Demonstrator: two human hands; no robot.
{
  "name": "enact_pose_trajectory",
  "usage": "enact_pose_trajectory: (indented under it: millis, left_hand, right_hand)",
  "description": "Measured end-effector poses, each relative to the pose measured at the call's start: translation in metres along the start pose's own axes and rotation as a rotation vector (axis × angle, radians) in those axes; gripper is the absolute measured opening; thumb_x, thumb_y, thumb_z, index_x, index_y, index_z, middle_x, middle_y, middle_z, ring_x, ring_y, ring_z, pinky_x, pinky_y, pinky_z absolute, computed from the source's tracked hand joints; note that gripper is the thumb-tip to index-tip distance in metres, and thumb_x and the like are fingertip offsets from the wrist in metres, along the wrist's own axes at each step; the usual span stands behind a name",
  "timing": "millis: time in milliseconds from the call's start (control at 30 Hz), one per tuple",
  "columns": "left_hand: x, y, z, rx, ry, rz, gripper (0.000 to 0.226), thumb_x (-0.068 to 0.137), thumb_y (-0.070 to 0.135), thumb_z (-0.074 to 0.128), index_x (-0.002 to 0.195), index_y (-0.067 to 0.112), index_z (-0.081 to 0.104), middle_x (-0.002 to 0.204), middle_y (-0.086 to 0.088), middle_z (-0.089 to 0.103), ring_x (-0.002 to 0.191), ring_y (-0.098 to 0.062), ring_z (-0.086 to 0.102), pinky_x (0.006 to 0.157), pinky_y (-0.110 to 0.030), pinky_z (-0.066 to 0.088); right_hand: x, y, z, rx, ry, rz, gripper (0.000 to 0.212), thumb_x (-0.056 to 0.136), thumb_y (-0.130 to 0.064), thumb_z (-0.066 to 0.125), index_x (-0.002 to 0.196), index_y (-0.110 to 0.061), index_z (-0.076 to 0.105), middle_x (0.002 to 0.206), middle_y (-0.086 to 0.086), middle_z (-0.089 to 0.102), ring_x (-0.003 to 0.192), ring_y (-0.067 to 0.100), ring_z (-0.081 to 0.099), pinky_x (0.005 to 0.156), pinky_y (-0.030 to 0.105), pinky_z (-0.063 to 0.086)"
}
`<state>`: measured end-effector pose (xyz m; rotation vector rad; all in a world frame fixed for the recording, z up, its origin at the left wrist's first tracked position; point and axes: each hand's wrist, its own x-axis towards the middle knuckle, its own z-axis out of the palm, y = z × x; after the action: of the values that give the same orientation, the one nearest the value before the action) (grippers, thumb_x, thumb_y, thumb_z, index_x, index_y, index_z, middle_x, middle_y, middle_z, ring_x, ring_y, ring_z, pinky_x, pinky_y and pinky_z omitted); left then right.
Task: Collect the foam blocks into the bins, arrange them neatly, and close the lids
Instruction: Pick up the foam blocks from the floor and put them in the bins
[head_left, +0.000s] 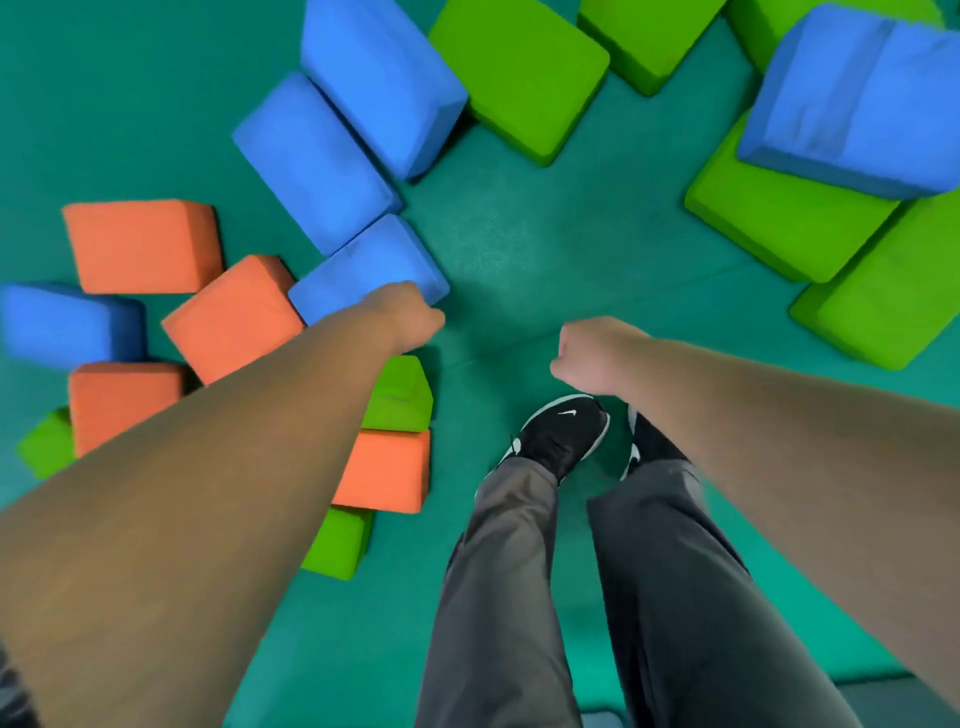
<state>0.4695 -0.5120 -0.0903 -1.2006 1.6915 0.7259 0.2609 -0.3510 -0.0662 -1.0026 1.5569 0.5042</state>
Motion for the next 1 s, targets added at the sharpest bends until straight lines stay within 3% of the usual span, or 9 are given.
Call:
enact_pose_trajectory:
  millis: [133,233,367,500,567,667,767,867,1000]
  left_hand:
    - [-0.011,-0.023,0.025,-0.130,0.031,-0.054,0.030,0.095,0.040,0.052,0.092,0.010,0.053,0.081,-0.007,0.053,0.075,-0.027,0.054,0.054,-0.032,0.031]
    - [-0.027,-0.038,0.057,-0.306,0.043,-0.098,0.029,0.096,0.032,0.054,0.081,0.008,0.055,0.076,-0.011,0.058,0.074,-0.030,0.056,0.055,-0.032,0.034]
    - [-0.055,-0.058,0.106,-0.443,-0.033,-0.202,0.029,0.099,0.035,0.055,0.107,0.008,0.060,0.107,-0.016,0.068,0.093,-0.034,0.062,0.072,-0.032,0.043]
    - [-0.069,-0.087,0.149,-0.565,-0.075,-0.290,0.052,0.098,0.043,0.049,0.132,0.006,0.062,0.132,-0.019,0.065,0.124,-0.038,0.060,0.095,-0.037,0.048]
    - [-0.071,-0.101,0.169,-0.575,-0.084,-0.344,0.054,0.098,0.042,0.047,0.137,0.006,0.059,0.140,-0.022,0.061,0.129,-0.040,0.058,0.095,-0.037,0.047]
    - [-0.068,-0.123,0.192,-0.585,-0.099,-0.436,0.050,0.100,0.036,0.052,0.137,0.002,0.055,0.138,-0.025,0.058,0.122,-0.041,0.060,0.077,-0.035,0.043]
    - [-0.065,-0.150,0.208,-0.671,-0.046,-0.529,0.056,0.097,0.036,0.055,0.142,0.002,0.050,0.143,-0.025,0.050,0.122,-0.044,0.059,0.081,-0.037,0.048]
    - [-0.058,-0.184,0.225,-0.804,0.052,-0.625,0.062,0.089,0.030,0.064,0.141,0.003,0.046,0.145,-0.022,0.046,0.127,-0.043,0.057,0.100,-0.044,0.053]
    - [-0.041,-0.228,0.246,-0.861,0.119,-0.642,0.068,0.084,0.026,0.071,0.141,0.004,0.042,0.145,-0.019,0.047,0.131,-0.040,0.053,0.106,-0.045,0.049]
  right_hand:
    - [-0.001,-0.008,0.000,-0.097,0.001,-0.005,0.033,0.103,-0.028,0.044,0.073,-0.014,0.040,0.078,0.005,0.046,0.076,0.026,0.051,0.057,0.032,0.036]
    - [-0.004,-0.018,0.002,-0.224,-0.023,-0.001,0.025,0.103,-0.026,0.046,0.102,-0.005,0.059,0.102,0.009,0.063,0.091,0.028,0.062,0.071,0.034,0.050]
    - [-0.001,-0.045,0.015,-0.332,-0.028,-0.088,0.031,0.102,-0.030,0.048,0.077,-0.012,0.048,0.082,0.007,0.054,0.071,0.024,0.053,0.055,0.031,0.035]
    - [0.018,-0.088,0.029,-0.429,-0.015,-0.157,0.040,0.099,-0.034,0.051,0.067,-0.015,0.039,0.073,0.006,0.045,0.081,0.031,0.053,0.066,0.031,0.037]
    - [0.030,-0.114,0.036,-0.426,0.010,-0.180,0.038,0.097,-0.037,0.054,0.070,-0.014,0.042,0.074,0.007,0.046,0.083,0.033,0.055,0.061,0.031,0.035]
    - [0.046,-0.154,0.052,-0.401,0.048,-0.221,0.031,0.091,-0.043,0.060,0.094,-0.012,0.059,0.093,0.009,0.055,0.098,0.036,0.064,0.065,0.032,0.043]
    - [0.061,-0.193,0.073,-0.421,0.123,-0.269,0.069,0.084,-0.051,0.068,0.135,-0.009,0.051,0.132,0.014,0.048,0.116,0.037,0.057,0.093,0.046,0.051]
    - [0.078,-0.231,0.093,-0.475,0.255,-0.367,0.080,0.081,-0.054,0.072,0.138,-0.007,0.042,0.138,0.015,0.043,0.125,0.038,0.049,0.102,0.049,0.047]
    - [0.107,-0.269,0.117,-0.498,0.289,-0.393,0.094,0.081,-0.054,0.077,0.145,-0.002,0.032,0.144,0.018,0.040,0.132,0.040,0.046,0.110,0.050,0.043]
